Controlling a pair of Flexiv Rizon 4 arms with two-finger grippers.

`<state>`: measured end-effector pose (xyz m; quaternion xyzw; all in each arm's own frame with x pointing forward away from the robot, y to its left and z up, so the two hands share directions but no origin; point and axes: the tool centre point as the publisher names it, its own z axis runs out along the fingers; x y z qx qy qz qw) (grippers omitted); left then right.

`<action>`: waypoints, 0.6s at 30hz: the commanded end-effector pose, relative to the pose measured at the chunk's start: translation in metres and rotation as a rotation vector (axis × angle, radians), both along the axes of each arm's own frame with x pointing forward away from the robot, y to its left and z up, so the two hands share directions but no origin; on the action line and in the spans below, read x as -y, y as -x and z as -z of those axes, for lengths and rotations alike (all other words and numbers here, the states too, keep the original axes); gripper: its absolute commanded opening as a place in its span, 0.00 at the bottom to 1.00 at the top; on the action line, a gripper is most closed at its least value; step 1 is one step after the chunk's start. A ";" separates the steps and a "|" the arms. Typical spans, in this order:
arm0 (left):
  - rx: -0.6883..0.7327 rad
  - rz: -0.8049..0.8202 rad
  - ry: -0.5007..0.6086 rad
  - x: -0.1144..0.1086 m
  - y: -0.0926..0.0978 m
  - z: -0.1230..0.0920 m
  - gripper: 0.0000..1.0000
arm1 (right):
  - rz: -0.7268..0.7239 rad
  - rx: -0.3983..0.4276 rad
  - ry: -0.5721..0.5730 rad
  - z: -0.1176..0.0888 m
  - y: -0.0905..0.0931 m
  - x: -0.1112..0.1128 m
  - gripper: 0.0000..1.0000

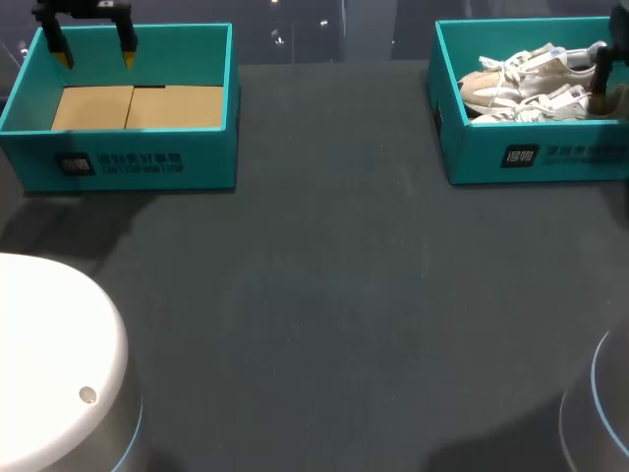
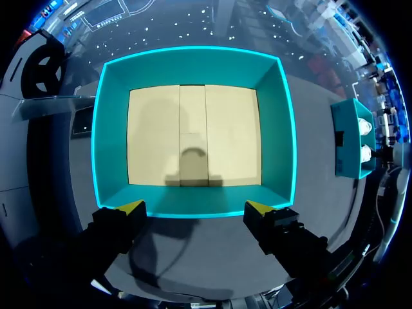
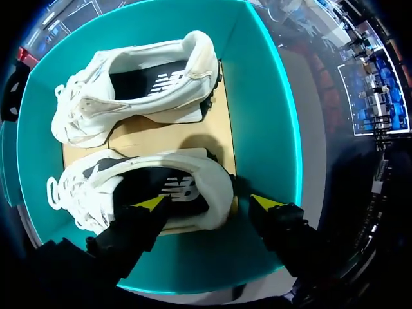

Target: Take the shoe out of the shoebox, open the shoe tongue, remove and reinsert the insole, then place the shoe into the shoebox

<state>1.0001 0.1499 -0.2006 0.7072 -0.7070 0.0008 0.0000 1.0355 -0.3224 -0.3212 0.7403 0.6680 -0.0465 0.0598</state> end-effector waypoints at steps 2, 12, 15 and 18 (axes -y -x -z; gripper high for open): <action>-0.001 0.000 -0.001 0.000 0.000 0.000 1.00 | 0.007 -0.008 -0.012 0.013 -0.001 0.005 0.80; -0.001 0.000 -0.001 0.000 0.000 0.000 1.00 | -0.010 -0.021 -0.017 0.030 -0.001 0.005 0.77; -0.001 0.000 -0.001 0.000 0.000 0.000 1.00 | -0.012 -0.024 -0.015 0.033 0.000 0.005 0.76; -0.001 0.000 -0.001 0.000 0.000 0.000 1.00 | -0.008 -0.023 -0.013 0.035 0.000 0.006 0.62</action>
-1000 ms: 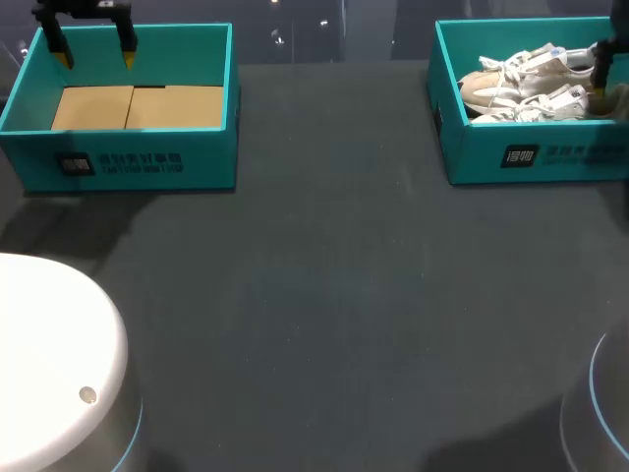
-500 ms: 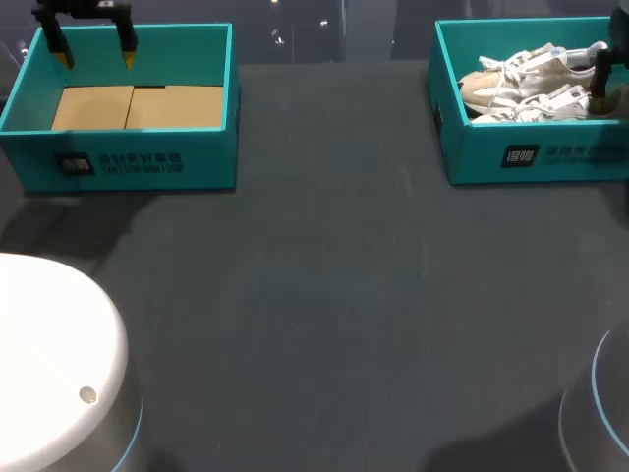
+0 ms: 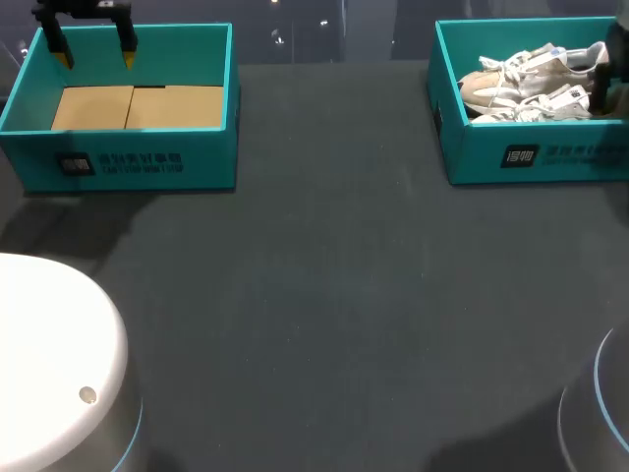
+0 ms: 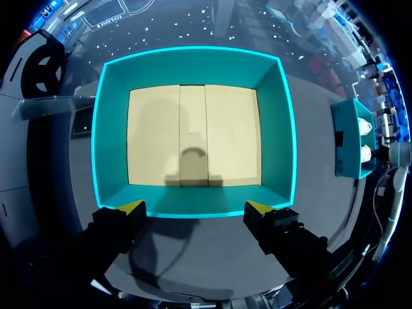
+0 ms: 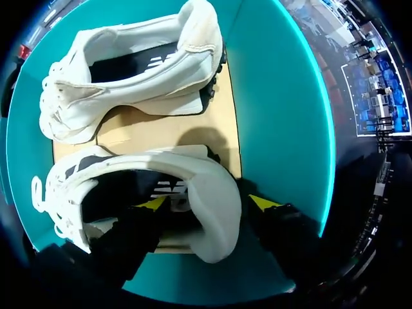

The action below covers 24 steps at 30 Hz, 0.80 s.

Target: Take the shoe out of the shoebox, open the shoe tongue, remove and reinsert the insole, then place the shoe into the shoebox

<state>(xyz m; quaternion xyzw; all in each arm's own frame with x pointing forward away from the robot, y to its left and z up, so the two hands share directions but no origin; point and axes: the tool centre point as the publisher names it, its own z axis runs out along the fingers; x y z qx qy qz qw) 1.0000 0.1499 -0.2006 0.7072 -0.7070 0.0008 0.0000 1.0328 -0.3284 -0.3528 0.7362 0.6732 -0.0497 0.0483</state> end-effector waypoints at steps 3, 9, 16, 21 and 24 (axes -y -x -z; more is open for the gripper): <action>-0.001 0.000 -0.001 0.000 0.000 0.000 1.00 | 0.006 0.001 -0.003 0.004 -0.002 0.002 0.38; -0.001 0.000 -0.001 0.000 0.000 0.000 1.00 | 0.018 -0.001 0.000 0.005 -0.002 0.006 0.00; -0.001 0.000 -0.001 0.000 0.000 0.000 1.00 | 0.039 0.013 0.001 -0.002 -0.001 0.012 0.00; -0.001 0.000 -0.001 0.000 0.000 0.000 1.00 | 0.081 0.016 0.001 -0.013 -0.001 0.017 0.00; -0.001 0.000 -0.001 0.000 0.000 0.000 1.00 | 0.099 0.019 -0.005 -0.022 -0.003 0.019 0.00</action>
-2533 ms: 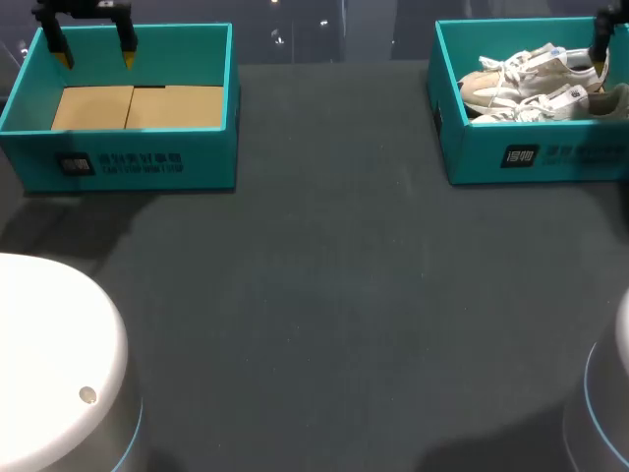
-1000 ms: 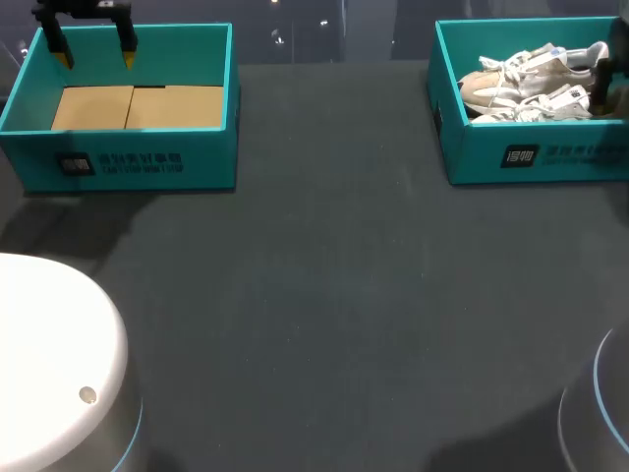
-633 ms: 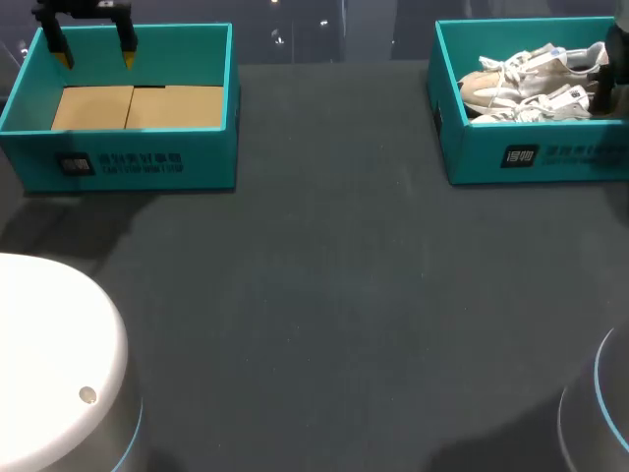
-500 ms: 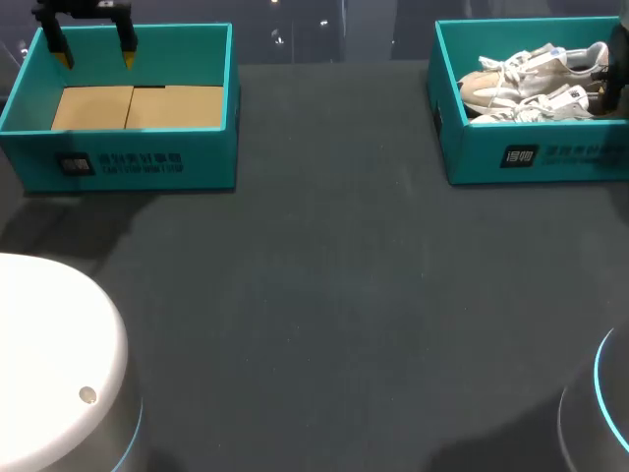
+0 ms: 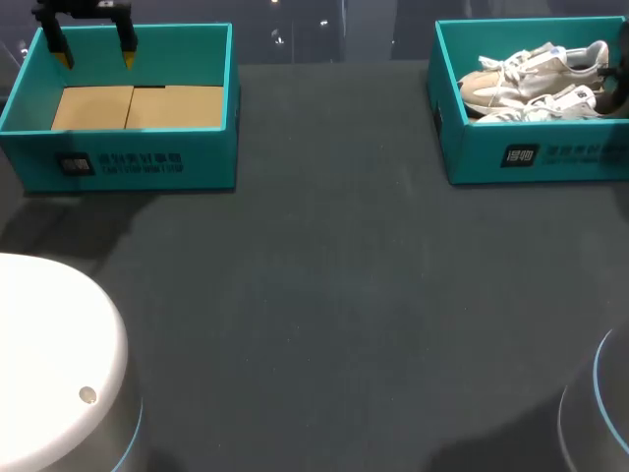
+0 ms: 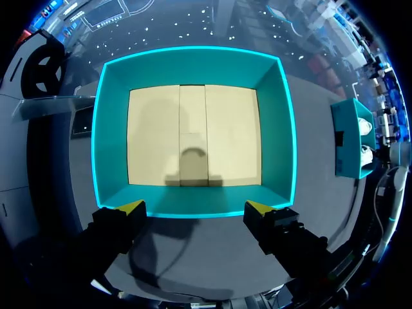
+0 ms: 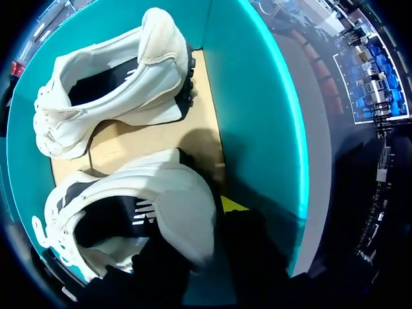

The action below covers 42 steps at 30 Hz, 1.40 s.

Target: Take the shoe out of the shoebox, open the shoe tongue, remove and reinsert the insole, then place the shoe into the shoebox

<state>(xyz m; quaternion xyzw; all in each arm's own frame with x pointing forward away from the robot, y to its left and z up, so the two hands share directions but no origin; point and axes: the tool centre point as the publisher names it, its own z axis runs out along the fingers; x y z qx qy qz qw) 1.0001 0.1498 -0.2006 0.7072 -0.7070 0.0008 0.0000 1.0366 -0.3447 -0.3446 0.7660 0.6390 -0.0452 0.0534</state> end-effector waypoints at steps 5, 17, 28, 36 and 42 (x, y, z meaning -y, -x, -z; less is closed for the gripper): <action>-0.001 0.000 -0.001 0.000 0.000 0.000 1.00 | 0.034 -0.004 -0.011 -0.029 -0.004 0.002 0.00; -0.001 0.000 -0.001 0.000 0.000 0.000 1.00 | 0.116 -0.022 -0.003 -0.075 -0.015 -0.006 0.00; -0.001 0.000 -0.001 0.000 0.000 0.000 1.00 | 0.145 0.002 -0.001 -0.138 -0.003 -0.023 0.00; -0.001 0.000 -0.001 0.000 0.000 0.000 1.00 | 0.205 0.026 0.048 -0.181 0.028 -0.050 0.00; -0.001 0.000 -0.001 0.000 0.000 0.000 1.00 | 0.233 0.057 0.091 -0.205 0.065 -0.083 0.00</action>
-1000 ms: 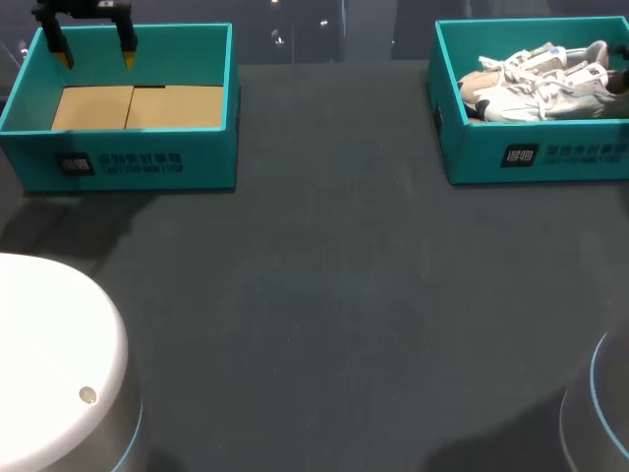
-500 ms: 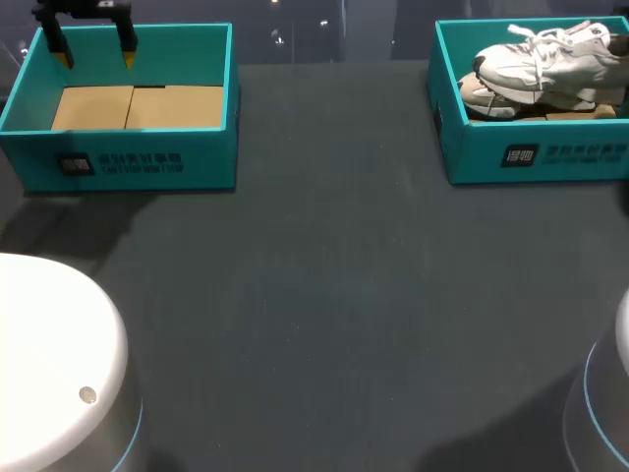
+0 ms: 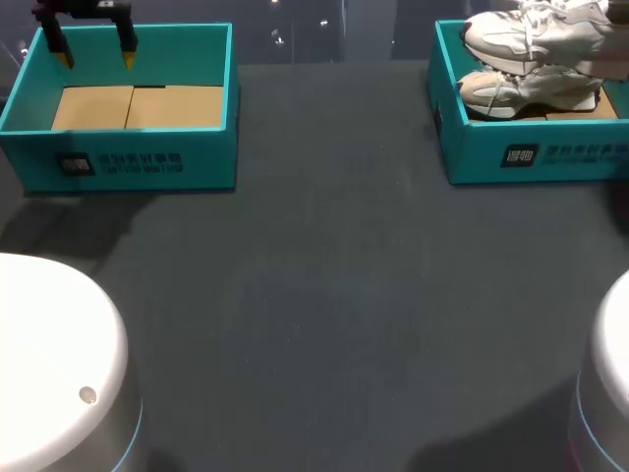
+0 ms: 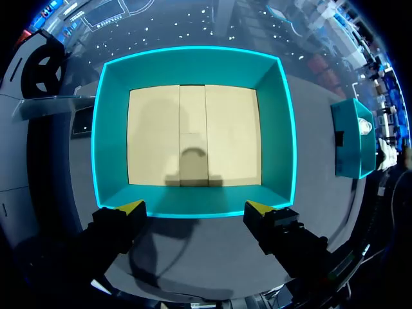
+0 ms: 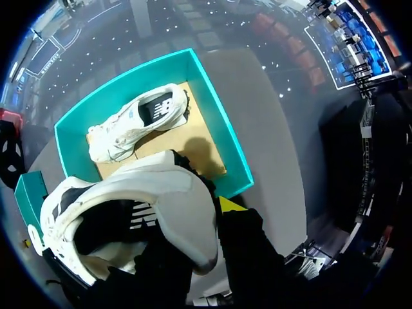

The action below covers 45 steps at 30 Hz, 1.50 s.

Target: Take the shoe out of the shoebox, open the shoe tongue, remove and reinsert the insole, then place the shoe into the shoebox

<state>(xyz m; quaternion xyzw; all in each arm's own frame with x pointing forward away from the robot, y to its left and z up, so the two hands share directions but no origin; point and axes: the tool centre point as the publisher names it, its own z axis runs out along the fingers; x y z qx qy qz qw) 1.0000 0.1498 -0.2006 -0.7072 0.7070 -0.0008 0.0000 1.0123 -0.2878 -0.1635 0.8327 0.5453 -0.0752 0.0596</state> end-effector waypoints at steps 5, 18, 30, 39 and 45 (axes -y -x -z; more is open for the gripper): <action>-0.001 0.000 -0.001 0.000 0.000 0.000 1.00 | 0.014 0.090 0.053 -0.035 0.081 -0.055 0.00; -0.001 0.000 -0.001 0.000 0.000 0.000 1.00 | 0.026 0.065 0.045 -0.034 0.143 -0.105 0.00; -0.001 0.000 -0.001 0.000 0.000 0.000 1.00 | 0.005 0.092 0.094 -0.030 0.173 -0.146 0.00; -0.001 0.000 -0.001 0.000 0.000 0.000 1.00 | -0.018 0.093 0.096 0.013 0.247 -0.204 0.00; -0.001 0.000 -0.001 0.000 0.000 0.000 1.00 | -0.016 0.085 0.110 0.042 0.283 -0.234 0.00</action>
